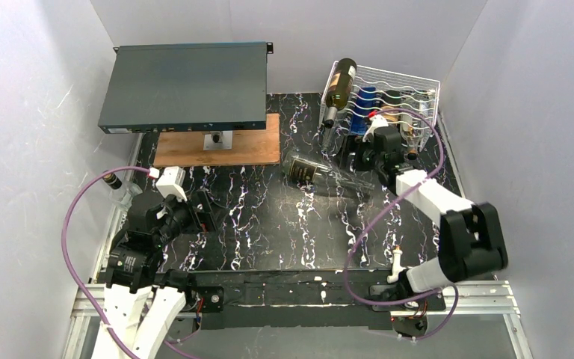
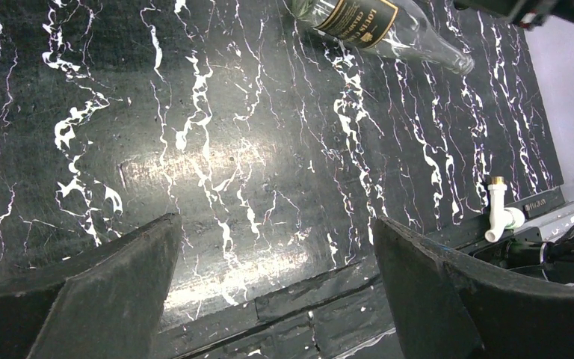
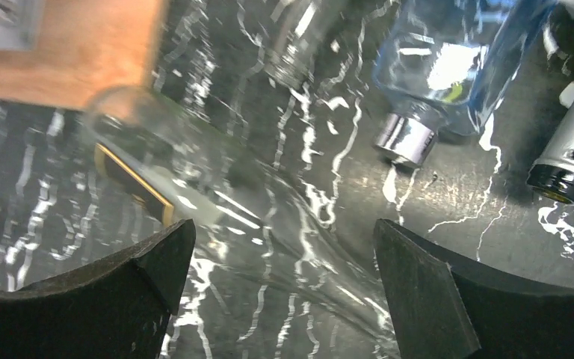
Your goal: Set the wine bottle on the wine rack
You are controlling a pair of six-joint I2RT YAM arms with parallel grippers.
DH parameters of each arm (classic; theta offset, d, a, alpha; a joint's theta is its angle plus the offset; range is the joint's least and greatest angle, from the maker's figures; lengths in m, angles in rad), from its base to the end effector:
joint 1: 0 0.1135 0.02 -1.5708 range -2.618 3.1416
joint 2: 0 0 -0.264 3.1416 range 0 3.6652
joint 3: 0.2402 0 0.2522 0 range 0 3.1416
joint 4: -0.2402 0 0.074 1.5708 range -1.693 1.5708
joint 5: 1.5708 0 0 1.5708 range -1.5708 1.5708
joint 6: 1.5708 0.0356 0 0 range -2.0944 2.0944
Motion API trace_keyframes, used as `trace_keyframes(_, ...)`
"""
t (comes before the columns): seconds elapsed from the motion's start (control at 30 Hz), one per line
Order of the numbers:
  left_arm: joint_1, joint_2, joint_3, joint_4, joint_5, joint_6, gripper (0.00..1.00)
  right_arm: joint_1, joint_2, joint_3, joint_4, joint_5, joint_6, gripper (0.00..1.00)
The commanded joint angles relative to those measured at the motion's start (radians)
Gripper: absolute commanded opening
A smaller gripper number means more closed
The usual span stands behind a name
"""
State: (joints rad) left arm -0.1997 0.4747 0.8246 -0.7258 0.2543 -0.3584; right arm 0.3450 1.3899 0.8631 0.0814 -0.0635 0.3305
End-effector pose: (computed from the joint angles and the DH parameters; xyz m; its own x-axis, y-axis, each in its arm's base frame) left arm 0.0919 -0.0277 0.3347 -0.4847 -0.2483 -0.8387 0.2684 0.8704 -0.4128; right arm 0.2940 0.1081 0.2547 -0.5105 0.1607 -0.8447 -0.2386 0.9173 0.3187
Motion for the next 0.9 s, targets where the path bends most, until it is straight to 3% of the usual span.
trace_keyframes(0.0,-0.002,-0.023,-0.008,0.003,-0.007,0.006,0.99,-0.049,0.164,0.067,-0.016,-0.272,-0.152,0.98)
trace_keyframes(0.23,-0.001,0.001,-0.005,0.003,0.007,0.012,0.99,-0.074,0.212,-0.002,0.101,-0.433,-0.107,0.98)
trace_keyframes(0.5,-0.002,0.011,-0.004,0.005,0.019,0.013,0.99,-0.055,0.147,-0.121,0.132,-0.393,-0.097,0.98)
trace_keyframes(0.67,-0.001,0.015,-0.004,0.005,0.018,0.013,0.99,0.073,0.096,-0.178,0.147,-0.145,-0.118,0.98)
trace_keyframes(0.87,-0.001,0.012,-0.005,0.005,0.014,0.013,1.00,0.309,0.100,-0.249,0.256,0.344,-0.107,0.98)
